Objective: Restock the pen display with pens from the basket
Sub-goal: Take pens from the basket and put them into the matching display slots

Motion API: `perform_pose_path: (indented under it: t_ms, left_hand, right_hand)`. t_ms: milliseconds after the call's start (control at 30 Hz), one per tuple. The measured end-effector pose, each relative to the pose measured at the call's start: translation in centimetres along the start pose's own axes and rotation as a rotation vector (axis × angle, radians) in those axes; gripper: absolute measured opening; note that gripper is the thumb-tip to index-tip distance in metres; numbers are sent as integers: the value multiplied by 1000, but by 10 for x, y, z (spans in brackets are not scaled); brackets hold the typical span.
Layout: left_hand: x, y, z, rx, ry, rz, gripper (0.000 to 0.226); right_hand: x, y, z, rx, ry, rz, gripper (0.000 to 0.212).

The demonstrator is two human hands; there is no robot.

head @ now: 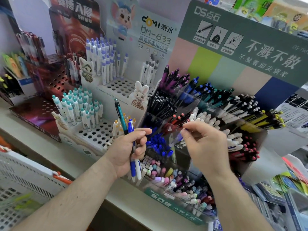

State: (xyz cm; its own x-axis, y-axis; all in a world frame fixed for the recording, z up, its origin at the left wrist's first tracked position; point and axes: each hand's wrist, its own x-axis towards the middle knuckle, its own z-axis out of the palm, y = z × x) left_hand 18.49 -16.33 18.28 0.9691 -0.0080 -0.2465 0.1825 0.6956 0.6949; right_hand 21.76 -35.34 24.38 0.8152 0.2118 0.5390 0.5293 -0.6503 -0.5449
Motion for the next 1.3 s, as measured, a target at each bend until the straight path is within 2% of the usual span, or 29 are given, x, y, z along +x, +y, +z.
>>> perform_pose_path:
  t_ms: [167, 333, 533, 600, 667, 700, 833, 933, 1067, 1233, 1300]
  left_hand:
    - [-2, -1, 3, 34, -9, 8, 18]
    - [-4, -3, 4, 37, -6, -1, 19]
    - [-10, -3, 6, 84, -12, -14, 18]
    - [-11, -2, 7, 96, -8, -7, 18]
    - [-11, -1, 8, 82, 2, 12, 18]
    - [-11, 0, 9, 65, 8, 27, 18]
    - [-9, 3, 13, -78, 23, 89, 21]
    - [-8, 5, 17, -139, 27, 116, 22]
    - [-5, 8, 17, -94, 46, 122, 26]
    - [2, 16, 17, -20, 91, 129, 37]
    - [2, 17, 20, 49, 91, 132, 41]
  right_hand:
    - [-5, 2, 31, -182, -184, 47, 13]
    - [4, -3, 41, -449, -473, 159, 15]
    - [13, -7, 45, -515, -559, 208, 17]
    - [8, -11, 39, -399, -446, 182, 17]
    - [0, -19, 32, -176, -311, 197, 9]
    - [-4, -23, 30, -73, -332, 237, 6]
    - [-22, -31, 34, 118, -741, 401, 18]
    - [-30, -31, 36, 210, -828, 455, 10]
    - [-30, -32, 27, 313, -679, 501, 8]
    - [-26, -20, 8, 244, -376, 439, 23]
    - [-24, -18, 0, 253, -303, 416, 26]
